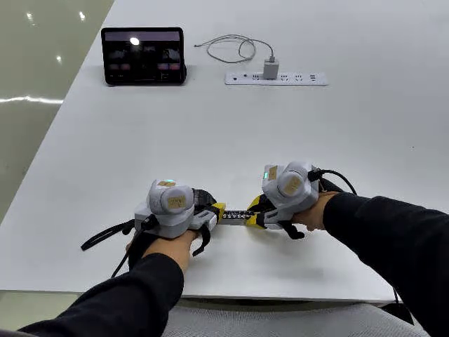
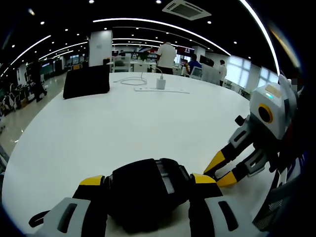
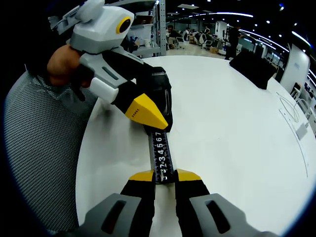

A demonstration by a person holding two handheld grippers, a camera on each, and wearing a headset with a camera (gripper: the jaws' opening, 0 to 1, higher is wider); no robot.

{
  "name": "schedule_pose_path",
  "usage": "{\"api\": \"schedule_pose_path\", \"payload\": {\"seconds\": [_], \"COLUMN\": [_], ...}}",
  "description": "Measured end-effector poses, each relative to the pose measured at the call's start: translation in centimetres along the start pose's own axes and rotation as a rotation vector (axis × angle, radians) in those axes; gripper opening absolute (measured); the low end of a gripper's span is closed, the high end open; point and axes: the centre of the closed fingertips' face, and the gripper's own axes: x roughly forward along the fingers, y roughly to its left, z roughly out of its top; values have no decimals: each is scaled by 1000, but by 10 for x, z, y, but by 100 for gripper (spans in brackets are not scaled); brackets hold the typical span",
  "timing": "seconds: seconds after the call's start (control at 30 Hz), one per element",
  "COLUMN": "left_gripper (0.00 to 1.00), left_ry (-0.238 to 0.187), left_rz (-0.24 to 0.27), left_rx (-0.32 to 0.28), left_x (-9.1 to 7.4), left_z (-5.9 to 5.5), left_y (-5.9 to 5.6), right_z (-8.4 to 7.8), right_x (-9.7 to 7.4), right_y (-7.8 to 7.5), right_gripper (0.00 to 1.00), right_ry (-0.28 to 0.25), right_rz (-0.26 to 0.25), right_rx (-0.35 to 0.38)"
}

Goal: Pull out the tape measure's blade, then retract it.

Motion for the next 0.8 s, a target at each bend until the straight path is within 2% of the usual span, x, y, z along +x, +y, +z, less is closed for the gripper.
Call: {"api": "schedule_pose_path", "payload": {"seconds": [0.8], "left_gripper": [63], "left_ry": [9], "left_rz": [1], "left_rx": [-3], "left_x": [-1], "left_z": [-1], "left_y": [0], "right_z": [12], "right_x": [11], "right_y": [2], "right_gripper": [11], "right_ry": [-25], "right_rz": [-9], "right_rx": [3]}}
